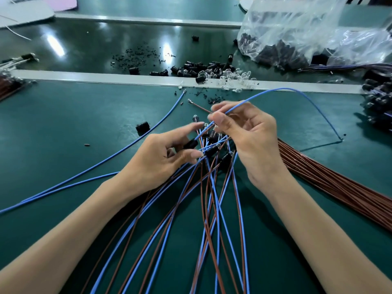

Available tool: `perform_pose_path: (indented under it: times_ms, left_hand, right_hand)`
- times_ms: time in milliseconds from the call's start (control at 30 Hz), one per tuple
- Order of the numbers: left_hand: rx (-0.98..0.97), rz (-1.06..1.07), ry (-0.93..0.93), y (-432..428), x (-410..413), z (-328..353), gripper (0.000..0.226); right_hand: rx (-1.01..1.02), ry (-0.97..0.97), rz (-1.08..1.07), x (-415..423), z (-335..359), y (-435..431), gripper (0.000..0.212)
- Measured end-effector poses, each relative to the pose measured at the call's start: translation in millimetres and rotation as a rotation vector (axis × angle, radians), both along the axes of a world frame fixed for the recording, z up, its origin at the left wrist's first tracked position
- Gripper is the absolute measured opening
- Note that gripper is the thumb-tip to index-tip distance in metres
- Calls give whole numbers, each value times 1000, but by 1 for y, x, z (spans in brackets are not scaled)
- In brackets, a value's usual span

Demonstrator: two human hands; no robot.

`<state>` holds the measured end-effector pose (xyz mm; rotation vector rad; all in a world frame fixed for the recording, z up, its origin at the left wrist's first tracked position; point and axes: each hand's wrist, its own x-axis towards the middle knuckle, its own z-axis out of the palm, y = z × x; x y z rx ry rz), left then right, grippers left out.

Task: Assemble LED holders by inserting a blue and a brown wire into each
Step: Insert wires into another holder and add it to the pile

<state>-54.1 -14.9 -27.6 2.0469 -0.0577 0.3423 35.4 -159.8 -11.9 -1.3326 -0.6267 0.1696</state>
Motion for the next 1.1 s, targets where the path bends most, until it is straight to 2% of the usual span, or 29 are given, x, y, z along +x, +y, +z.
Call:
perform_pose_path:
  times_ms: [133,300,467,733,867,1100]
  left_hand:
    - [-263,67,41,-2,-1,4,26]
    - [-220,68,2,-4,-1,6,9]
    - [-287,89,-28,-3,0,6,9]
    - [-253,115,-14,1,-2,3,13]
    - [-257,97,-3,0,-1,3,13]
    - [-254,103,-22,-1,-1,3,17]
  right_hand:
    - [54,15,47,-3,2,0,14]
    - [35,43,22,0,2,-2,16]
    - [-22,76,-11,3,0,-3,15]
    - [-40,114,-27,3,-3,-1,11]
    - [25,141,-64,4,-1,-2,11]
    - [-34,100,-91,3,-3,0,14]
